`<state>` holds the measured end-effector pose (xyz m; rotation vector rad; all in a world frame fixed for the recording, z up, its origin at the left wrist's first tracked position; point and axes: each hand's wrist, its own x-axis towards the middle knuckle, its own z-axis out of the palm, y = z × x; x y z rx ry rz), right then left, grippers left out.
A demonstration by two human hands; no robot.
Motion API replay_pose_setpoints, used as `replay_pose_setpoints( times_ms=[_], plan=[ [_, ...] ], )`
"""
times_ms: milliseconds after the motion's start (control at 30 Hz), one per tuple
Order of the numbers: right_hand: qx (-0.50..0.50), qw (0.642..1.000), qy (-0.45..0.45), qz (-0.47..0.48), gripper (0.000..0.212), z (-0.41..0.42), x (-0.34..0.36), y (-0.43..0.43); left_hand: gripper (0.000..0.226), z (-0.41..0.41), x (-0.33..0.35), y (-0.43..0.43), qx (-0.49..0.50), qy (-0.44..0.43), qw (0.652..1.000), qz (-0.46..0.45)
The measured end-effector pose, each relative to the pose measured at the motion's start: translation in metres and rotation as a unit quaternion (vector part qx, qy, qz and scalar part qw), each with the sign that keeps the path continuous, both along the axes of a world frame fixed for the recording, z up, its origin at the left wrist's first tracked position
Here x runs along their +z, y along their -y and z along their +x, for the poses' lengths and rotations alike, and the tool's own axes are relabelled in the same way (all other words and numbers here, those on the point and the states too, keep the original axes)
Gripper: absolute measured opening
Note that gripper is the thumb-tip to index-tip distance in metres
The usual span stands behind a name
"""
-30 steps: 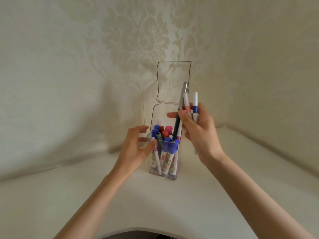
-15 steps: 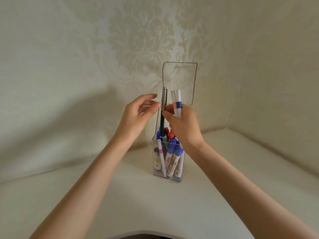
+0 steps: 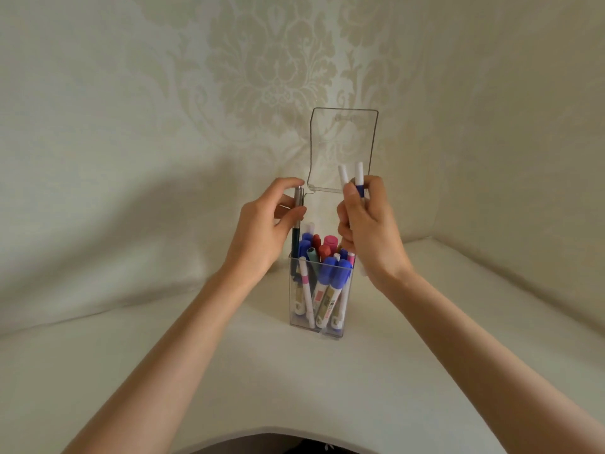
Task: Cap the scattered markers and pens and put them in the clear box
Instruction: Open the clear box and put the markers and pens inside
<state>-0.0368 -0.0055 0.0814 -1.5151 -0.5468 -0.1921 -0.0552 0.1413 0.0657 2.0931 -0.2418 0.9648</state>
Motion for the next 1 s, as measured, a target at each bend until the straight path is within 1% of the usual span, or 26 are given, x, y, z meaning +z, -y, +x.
replay_pose_setpoints(
  times_ms=[100, 167, 300, 400, 500, 600, 700, 767, 833, 1000],
  plan=[
    [-0.004, 0.999, 0.032, -0.006, 0.015, 0.0, -0.001, 0.007, 0.031, 0.003, 0.005, 0.004, -0.008, -0.027, 0.999, 0.02],
    [-0.013, 0.999, 0.048, -0.017, 0.014, 0.0, -0.002, 0.009, 0.03, 0.006, 0.007, 0.006, 0.003, -0.039, 0.998, 0.041],
    [-0.034, 0.998, 0.044, -0.025, 0.017, 0.001, -0.005, 0.008, 0.027, 0.006, 0.008, 0.006, 0.037, -0.024, 0.998, 0.052],
    [-0.052, 0.996, 0.066, -0.035, 0.018, -0.001, -0.006, 0.008, 0.025, 0.0, 0.001, 0.003, 0.035, 0.014, 0.999, -0.007],
    [-0.033, 0.998, 0.058, -0.011, 0.016, -0.003, -0.007, 0.008, 0.024, -0.005, -0.004, -0.003, 0.046, 0.038, 0.996, -0.07],
    [-0.027, 0.997, 0.065, -0.025, 0.011, -0.002, -0.008, 0.005, 0.022, -0.008, -0.001, -0.006, 0.037, 0.042, 0.995, -0.084],
    [-0.049, 0.992, 0.106, -0.046, 0.01, 0.0, -0.006, 0.0, 0.022, -0.006, 0.003, -0.006, 0.029, 0.045, 0.994, -0.091],
    [-0.056, 0.99, 0.123, -0.04, 0.01, 0.0, -0.004, -0.002, 0.023, -0.003, 0.003, -0.004, 0.02, 0.031, 0.995, -0.094],
    [-0.059, 0.988, 0.138, -0.038, 0.011, 0.001, -0.004, -0.002, 0.024, -0.001, 0.002, -0.002, 0.024, 0.018, 0.997, -0.073],
    [-0.064, 0.986, 0.146, -0.052, 0.012, 0.007, -0.012, 0.003, 0.024, -0.007, 0.009, 0.0, 0.024, 0.029, 0.998, 0.042]
  ],
)
